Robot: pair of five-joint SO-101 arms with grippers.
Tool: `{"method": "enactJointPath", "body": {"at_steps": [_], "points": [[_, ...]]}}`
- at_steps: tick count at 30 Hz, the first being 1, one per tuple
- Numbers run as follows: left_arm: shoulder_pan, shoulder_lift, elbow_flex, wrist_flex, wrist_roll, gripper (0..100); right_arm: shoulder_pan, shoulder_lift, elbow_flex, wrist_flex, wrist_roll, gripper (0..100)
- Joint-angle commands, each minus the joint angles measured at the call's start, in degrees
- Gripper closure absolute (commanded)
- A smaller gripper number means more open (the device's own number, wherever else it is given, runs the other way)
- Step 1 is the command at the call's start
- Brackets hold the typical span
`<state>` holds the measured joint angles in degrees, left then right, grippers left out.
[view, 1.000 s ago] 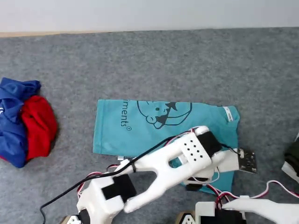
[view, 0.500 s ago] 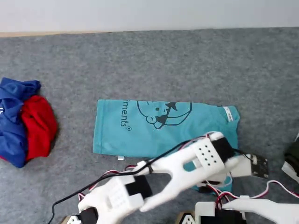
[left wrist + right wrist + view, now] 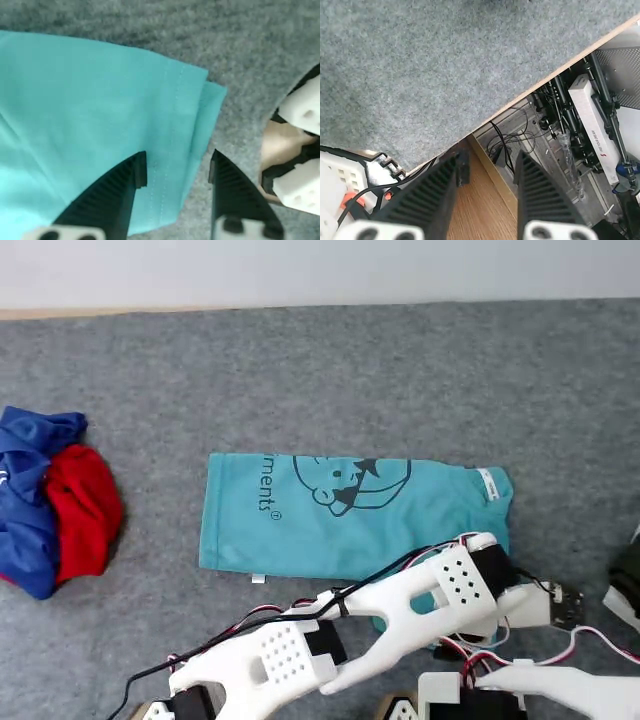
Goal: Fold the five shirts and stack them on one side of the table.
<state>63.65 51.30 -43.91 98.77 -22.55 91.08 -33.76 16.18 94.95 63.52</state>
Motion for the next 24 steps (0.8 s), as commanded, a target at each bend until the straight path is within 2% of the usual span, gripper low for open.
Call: {"method": "enactJointPath", "body": {"at_steps": [1,19,24], "points": [[-0.2,-0.7,-1.6,1.7,-0.4,80,0.0,-1.1,-2.0,0.2,1.6,84.7],[-0.1,-0.5,2.4,1.8,-0.4,82,0.0,-1.2,-2.4,0.2,3.1,84.8],[1.1,-0.5,2.6,1.8,-0.4,89,0.0,-1.2,-2.4,0.2,3.1,84.8]]}}
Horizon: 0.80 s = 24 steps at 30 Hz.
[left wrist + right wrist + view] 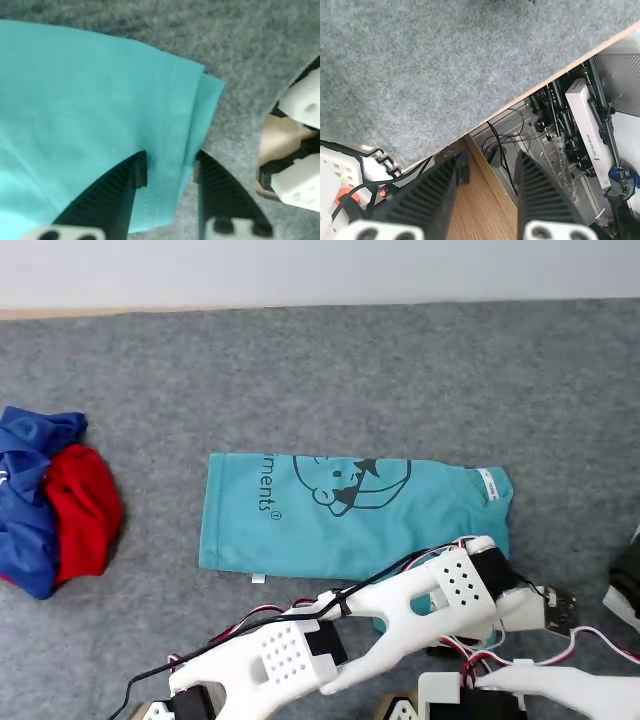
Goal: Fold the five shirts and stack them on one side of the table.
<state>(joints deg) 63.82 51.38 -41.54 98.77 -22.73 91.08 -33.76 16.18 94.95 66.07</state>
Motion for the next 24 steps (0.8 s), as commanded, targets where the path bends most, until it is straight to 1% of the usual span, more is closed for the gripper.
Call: {"method": "enactJointPath", "body": {"at_steps": [1,5,10,18,24], "points": [[0.9,-0.6,0.3,1.8,-0.3,90,0.0,-1.2,-2.5,0.2,0.5,84.9],[0.9,-0.6,0.8,1.8,-0.3,93,0.0,-1.2,-3.8,0.2,0.5,85.0],[0.9,-0.6,0.8,1.8,-0.3,100,0.0,-1.2,-5.6,0.2,0.5,85.0],[0.3,-3.8,0.2,1.8,0.0,100,0.0,-1.2,-5.7,0.3,0.5,85.0],[-4.7,-7.0,-0.2,1.8,0.0,100,0.1,-1.2,-5.7,0.3,0.5,85.0]]}}
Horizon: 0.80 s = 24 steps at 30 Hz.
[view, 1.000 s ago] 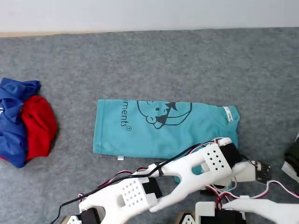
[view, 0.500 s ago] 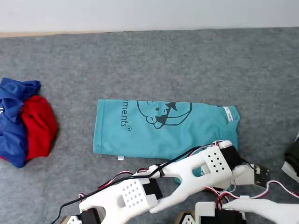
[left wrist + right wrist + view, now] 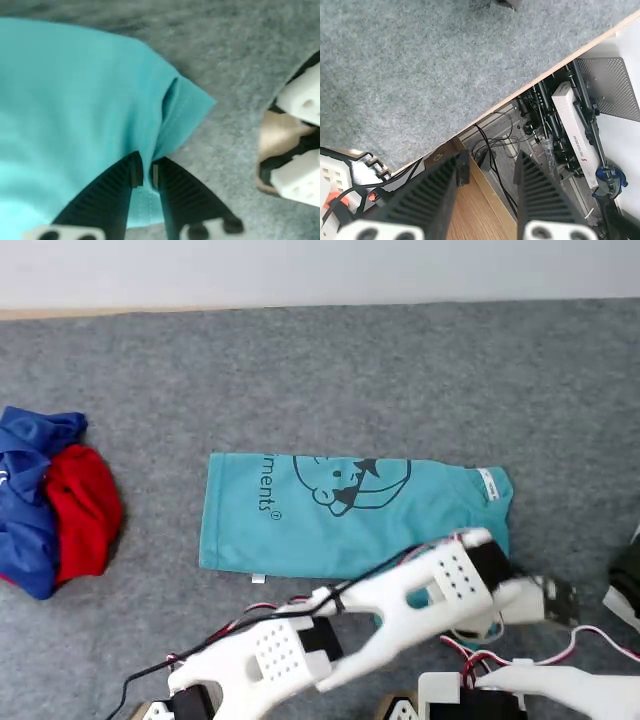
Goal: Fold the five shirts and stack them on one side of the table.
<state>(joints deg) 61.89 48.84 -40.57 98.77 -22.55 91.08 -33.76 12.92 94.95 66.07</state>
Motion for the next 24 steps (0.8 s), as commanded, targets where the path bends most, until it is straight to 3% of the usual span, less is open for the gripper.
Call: {"method": "enactJointPath", "body": {"at_steps": [1,10,24], "points": [[-3.9,-4.5,-1.2,1.8,-0.2,100,0.1,-1.2,-2.5,0.3,0.5,85.0],[-12.5,-4.4,-7.3,1.8,-0.4,100,-0.8,-1.2,-2.2,0.3,0.4,85.0],[-18.0,-4.2,-9.4,-0.9,-0.5,100,-1.1,-1.2,-2.3,3.2,0.4,85.0]]}}
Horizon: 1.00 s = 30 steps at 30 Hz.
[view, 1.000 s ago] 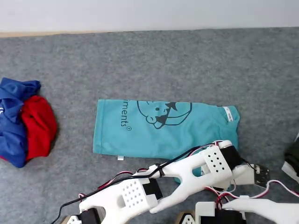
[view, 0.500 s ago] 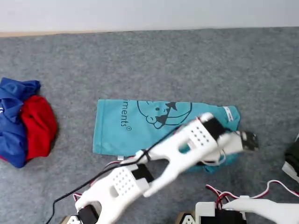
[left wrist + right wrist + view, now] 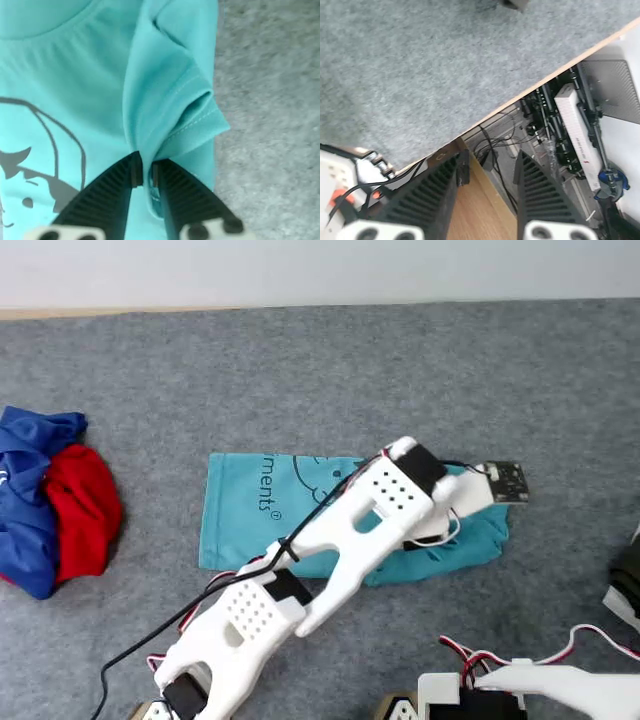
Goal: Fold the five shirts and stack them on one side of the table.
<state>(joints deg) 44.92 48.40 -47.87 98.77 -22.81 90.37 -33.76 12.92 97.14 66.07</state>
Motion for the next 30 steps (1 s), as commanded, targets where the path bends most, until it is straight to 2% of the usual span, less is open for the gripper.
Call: {"method": "enactJointPath", "body": {"at_steps": [1,8,15,30], "points": [[-1.2,-3.8,-2.1,-0.9,-0.3,100,-0.4,-1.2,-2.3,1.0,0.4,85.0],[-2.7,-3.8,-1.9,-3.1,0.1,99,-0.3,-1.2,-2.5,1.5,0.4,85.0],[-5.4,-4.0,-2.2,-3.7,5.1,82,0.0,-1.2,-2.5,2.2,0.5,85.0],[-13.4,-3.9,-2.1,-7.7,4.9,82,-0.2,-1.2,-2.5,2.2,0.5,85.0]]}}
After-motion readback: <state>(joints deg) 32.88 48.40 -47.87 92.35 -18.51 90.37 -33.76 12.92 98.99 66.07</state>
